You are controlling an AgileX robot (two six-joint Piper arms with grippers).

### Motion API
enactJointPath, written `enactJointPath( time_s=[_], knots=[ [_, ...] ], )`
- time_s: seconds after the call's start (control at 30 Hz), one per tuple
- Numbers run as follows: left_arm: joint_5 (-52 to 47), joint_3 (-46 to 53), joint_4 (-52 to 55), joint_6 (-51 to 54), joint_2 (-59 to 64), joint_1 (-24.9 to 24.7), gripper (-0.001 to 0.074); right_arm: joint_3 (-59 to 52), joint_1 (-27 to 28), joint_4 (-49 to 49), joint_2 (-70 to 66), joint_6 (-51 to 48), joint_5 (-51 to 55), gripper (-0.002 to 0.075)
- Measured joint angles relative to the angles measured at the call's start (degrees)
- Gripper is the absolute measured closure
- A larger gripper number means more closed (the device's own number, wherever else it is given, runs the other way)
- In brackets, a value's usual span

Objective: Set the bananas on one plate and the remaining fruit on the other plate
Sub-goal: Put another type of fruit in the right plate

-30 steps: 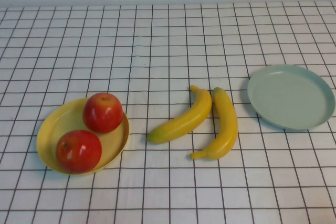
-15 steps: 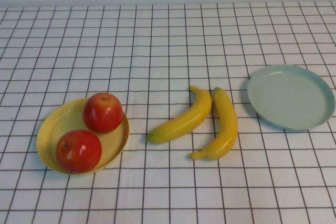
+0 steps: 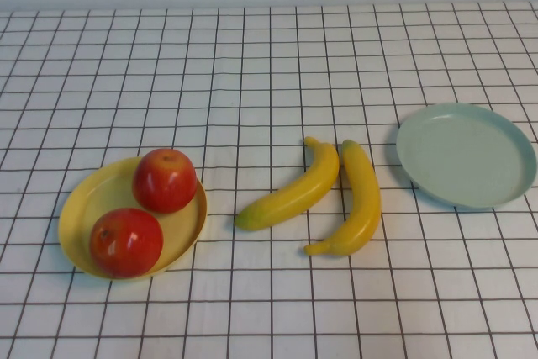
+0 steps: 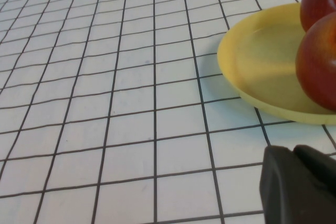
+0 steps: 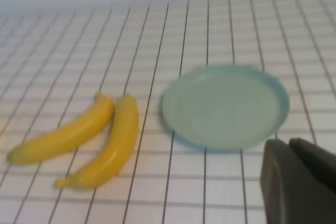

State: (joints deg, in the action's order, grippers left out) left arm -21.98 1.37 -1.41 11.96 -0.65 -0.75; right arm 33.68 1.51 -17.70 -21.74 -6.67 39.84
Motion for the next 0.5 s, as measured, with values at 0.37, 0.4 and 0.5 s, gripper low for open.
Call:
enactJointPath(
  time_s=[0.37,0.4,0.5],
  knots=[
    [0.00,0.00,0.00,0.00,0.00,0.00,0.0738,18.46,-2.33,-6.24,-33.90,-6.54,18.80,0.0742],
    [0.00,0.00,0.00,0.00,0.00,0.00,0.0738,19.92,-3.70,-5.85,-36.55,-6.37,19.61,0.0742],
    [0.00,0.00,0.00,0.00,0.00,0.00,0.0738,24.03,-9.66,-1.53,-43.85,-2.82,21.40,0.0742]
  ],
)
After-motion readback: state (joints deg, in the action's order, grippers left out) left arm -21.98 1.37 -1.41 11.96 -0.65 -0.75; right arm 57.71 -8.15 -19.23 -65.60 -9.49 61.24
